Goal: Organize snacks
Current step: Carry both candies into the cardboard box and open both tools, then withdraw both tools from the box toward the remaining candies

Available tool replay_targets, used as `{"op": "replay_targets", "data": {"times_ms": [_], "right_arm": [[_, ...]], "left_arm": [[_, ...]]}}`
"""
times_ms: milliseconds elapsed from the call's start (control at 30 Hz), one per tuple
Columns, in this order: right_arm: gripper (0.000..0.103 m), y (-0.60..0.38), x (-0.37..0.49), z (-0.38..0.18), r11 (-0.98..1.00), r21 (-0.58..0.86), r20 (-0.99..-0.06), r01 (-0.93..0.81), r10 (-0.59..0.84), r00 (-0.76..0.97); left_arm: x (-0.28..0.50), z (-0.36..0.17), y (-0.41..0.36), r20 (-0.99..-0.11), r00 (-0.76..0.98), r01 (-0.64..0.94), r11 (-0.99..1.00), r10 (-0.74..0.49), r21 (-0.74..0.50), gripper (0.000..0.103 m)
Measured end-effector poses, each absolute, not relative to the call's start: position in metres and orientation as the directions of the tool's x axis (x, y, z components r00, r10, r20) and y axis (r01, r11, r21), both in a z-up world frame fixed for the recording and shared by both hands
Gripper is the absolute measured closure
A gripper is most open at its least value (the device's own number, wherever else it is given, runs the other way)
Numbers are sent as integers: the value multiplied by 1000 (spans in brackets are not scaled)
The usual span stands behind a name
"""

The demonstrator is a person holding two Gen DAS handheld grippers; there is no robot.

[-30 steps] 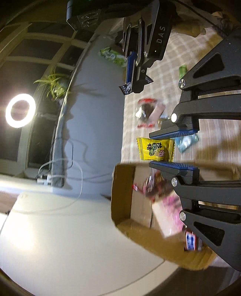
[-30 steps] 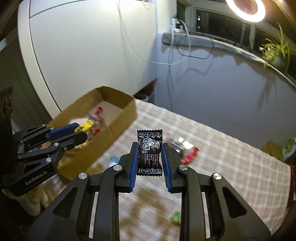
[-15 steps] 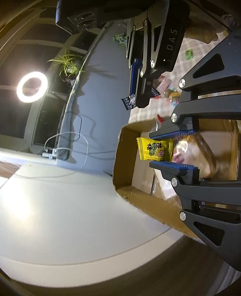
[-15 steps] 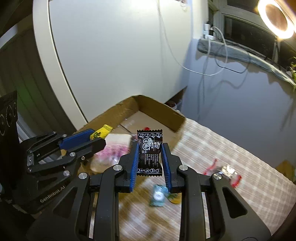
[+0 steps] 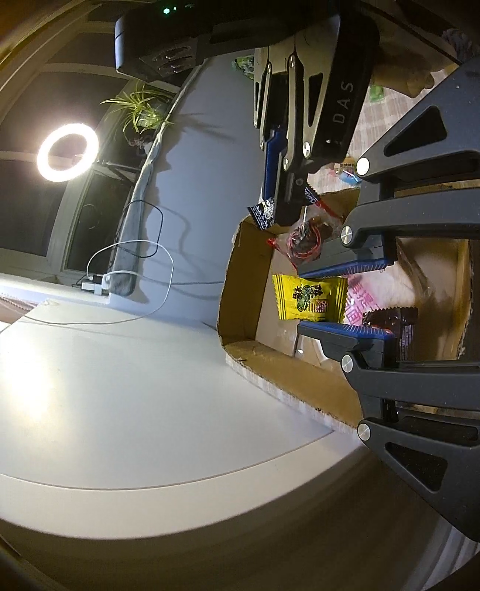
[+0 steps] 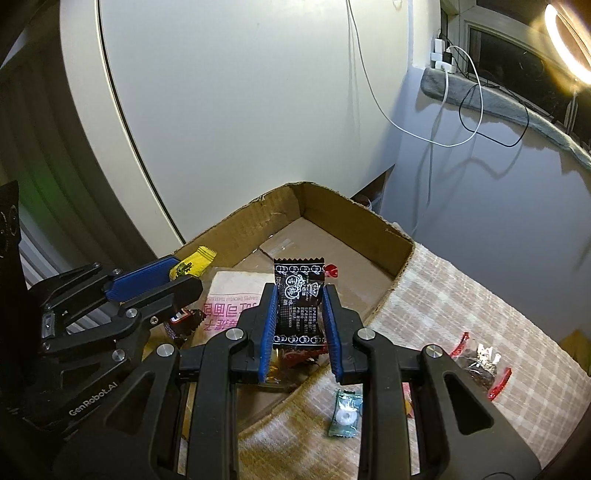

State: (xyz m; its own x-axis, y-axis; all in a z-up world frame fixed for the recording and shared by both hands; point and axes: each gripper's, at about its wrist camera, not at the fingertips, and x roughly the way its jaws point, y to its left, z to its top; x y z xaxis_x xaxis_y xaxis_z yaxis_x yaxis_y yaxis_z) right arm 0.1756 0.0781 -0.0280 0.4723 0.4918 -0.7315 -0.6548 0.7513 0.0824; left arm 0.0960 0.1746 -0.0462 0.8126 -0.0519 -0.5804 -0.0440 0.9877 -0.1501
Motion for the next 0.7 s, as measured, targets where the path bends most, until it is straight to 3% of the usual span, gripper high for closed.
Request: {"op": "replay_targets", "data": {"times_ms": [400,433,567,633,700], "right_arm": [[77,79,178,-29,756,77,-737,-650,483,473],[76,79,178,-29,757,75,-736,-650,481,475],[51,76,177,-25,765,61,-724,-641,476,499],[46,75,177,-24,768,54,-720,-638,473,508],[42,74,177,-22,774,46,-717,-631,466,519]], "left_arm": [[96,-48,175,-586,810,-69,989,-21,-132,79],[96,-48,175,-585,811,-72,989,-18,-130,75],[95,-47,176,-579,815,-82,988,-7,-127,56],[95,-47,176,-572,820,-86,989,1,-121,45],[94,-46,176,-569,823,-89,989,6,-118,42]]}}
